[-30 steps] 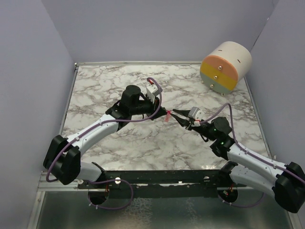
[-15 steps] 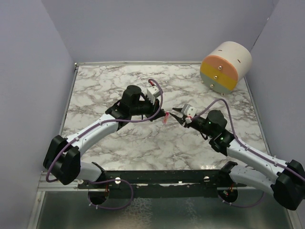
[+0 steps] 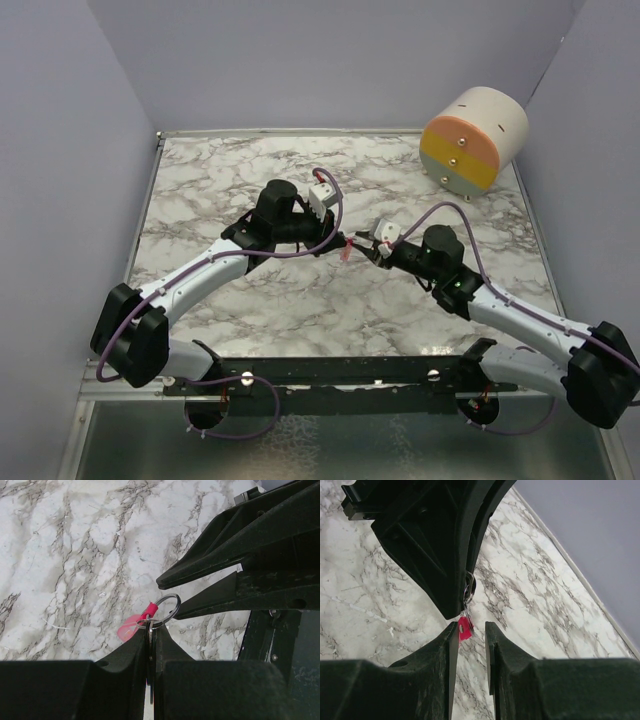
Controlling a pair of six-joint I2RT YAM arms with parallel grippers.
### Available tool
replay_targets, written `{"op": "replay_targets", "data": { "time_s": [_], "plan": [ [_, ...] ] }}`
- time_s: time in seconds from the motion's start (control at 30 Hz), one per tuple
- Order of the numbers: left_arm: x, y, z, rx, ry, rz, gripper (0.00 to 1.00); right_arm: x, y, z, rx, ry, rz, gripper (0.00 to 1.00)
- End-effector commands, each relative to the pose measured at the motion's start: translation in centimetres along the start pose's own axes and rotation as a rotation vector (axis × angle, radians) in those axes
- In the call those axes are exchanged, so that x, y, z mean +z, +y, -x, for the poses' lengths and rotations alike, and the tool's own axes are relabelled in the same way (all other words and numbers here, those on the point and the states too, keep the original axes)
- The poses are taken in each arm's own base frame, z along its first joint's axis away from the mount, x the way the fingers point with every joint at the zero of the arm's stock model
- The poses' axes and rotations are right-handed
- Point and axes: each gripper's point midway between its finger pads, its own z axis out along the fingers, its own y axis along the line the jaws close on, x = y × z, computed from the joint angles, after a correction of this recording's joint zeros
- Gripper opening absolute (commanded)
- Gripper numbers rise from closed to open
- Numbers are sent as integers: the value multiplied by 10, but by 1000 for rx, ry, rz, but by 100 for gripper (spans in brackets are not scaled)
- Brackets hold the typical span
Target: Put the keys on the keyring
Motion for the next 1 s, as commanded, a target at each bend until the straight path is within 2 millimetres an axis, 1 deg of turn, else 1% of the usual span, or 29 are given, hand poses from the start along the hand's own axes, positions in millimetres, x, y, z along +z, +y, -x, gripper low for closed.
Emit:
{"op": "replay_targets", "data": {
  "time_s": [0.0, 0.17, 0.57, 0.63, 0.8, 0.97],
  "plan": [
    [0, -8, 14, 41, -26, -40, 0, 5, 1, 14, -12, -37, 32, 28],
    [2, -8, 12, 40, -18, -42, 0, 8, 3, 13, -11, -39, 41, 27],
    [6, -8, 8, 37, -7, -47, 0, 12, 5, 21, -17, -62, 53, 21],
    [7, -8, 8, 38, -6, -48, 0, 13, 4, 21, -18, -62, 53, 18],
    [6, -8, 9, 39, -8, -46, 0, 13, 5, 20, -17, -56, 53, 5],
    [5, -8, 10, 42, -9, -42, 0, 11, 4, 21, -18, -55, 48, 1]
  ]
}}
